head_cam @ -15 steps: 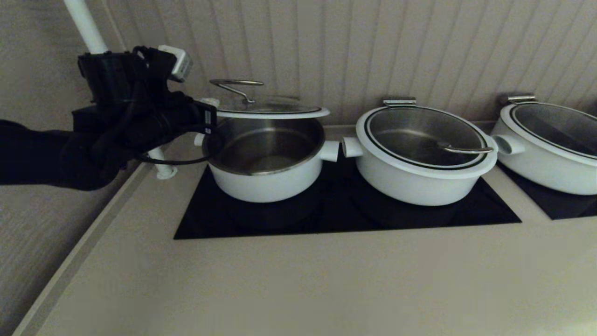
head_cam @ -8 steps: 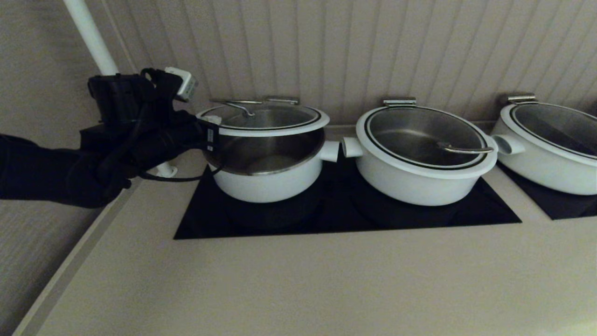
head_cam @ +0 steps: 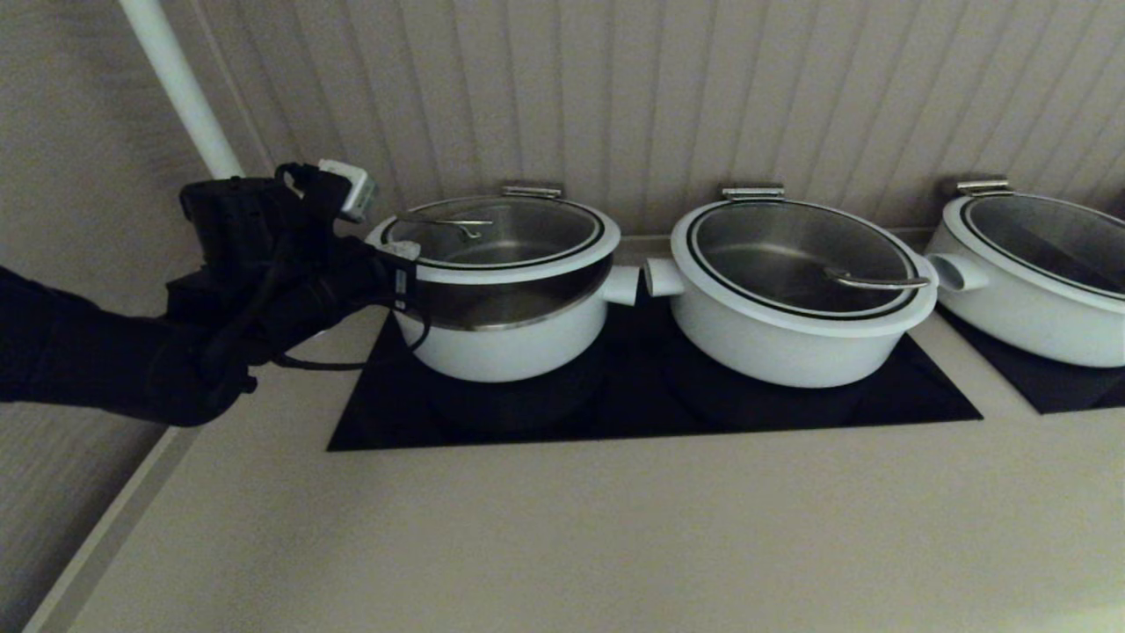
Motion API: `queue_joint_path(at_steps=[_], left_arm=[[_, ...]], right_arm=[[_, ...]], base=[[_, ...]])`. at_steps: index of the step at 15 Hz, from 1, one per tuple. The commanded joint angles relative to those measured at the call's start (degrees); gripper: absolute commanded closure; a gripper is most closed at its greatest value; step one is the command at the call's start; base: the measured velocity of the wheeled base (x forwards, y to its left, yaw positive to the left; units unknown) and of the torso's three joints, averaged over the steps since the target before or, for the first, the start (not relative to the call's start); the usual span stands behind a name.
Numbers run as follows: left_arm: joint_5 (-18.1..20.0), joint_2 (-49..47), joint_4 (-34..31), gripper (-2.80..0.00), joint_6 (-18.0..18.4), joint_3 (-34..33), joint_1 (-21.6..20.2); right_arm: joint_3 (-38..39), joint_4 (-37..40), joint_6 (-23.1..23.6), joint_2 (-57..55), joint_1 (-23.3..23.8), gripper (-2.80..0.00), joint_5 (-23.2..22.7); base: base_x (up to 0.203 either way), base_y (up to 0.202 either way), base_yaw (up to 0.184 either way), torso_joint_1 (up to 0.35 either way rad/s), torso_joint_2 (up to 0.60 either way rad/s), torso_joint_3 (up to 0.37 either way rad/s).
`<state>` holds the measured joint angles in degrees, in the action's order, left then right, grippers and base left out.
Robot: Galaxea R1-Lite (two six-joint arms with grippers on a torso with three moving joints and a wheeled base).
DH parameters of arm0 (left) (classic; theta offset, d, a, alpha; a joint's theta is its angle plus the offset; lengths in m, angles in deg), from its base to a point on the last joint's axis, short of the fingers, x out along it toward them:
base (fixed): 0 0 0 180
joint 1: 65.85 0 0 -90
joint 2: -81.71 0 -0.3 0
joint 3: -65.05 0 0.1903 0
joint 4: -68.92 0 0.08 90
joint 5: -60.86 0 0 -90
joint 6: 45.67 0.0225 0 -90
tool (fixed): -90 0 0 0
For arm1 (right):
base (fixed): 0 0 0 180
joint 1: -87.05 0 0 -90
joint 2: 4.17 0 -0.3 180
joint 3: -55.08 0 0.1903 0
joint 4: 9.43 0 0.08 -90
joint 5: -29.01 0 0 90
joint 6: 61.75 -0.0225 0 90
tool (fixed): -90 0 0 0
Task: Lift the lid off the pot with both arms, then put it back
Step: Close the pot lid
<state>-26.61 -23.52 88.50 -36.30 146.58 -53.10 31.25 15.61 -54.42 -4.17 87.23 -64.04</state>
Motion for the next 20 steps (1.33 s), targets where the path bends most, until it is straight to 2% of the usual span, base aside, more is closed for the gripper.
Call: queue_joint_path(at_steps=[1, 9, 16, 20], left_arm=[[0.02, -1.43, 2.42, 0.00, -0.05, -0.33, -0.01], [-0.06, -4.50, 14.51, 0.00, -0.17, -8.04, -0.15], [-0.16, -9.74, 25.77, 0.00, 0.10, -11.32, -1.21], [-0.15, -11.52, 29.05, 0.00, 0.04, -13.02, -1.59]], right_arm=[[-0.06, 0.00, 0.06, -0.09, -0.01, 0.00, -0.03], [0.02, 0.00, 0.06, -0.09, -0.01, 0.00, -0.03], [0.02, -0.09, 0.06, -0.09, -0.01, 0.00, -0.12], [0.11, -0.09, 0.06, -0.09, -0.01, 0.00, -0.12]], base=[[0.000, 0.000, 0.000, 0.000, 0.00, 0.000], [0.000, 0.000, 0.000, 0.000, 0.00, 0.000], [0.000, 0.000, 0.000, 0.000, 0.00, 0.000], [0.000, 0.000, 0.000, 0.000, 0.00, 0.000]])
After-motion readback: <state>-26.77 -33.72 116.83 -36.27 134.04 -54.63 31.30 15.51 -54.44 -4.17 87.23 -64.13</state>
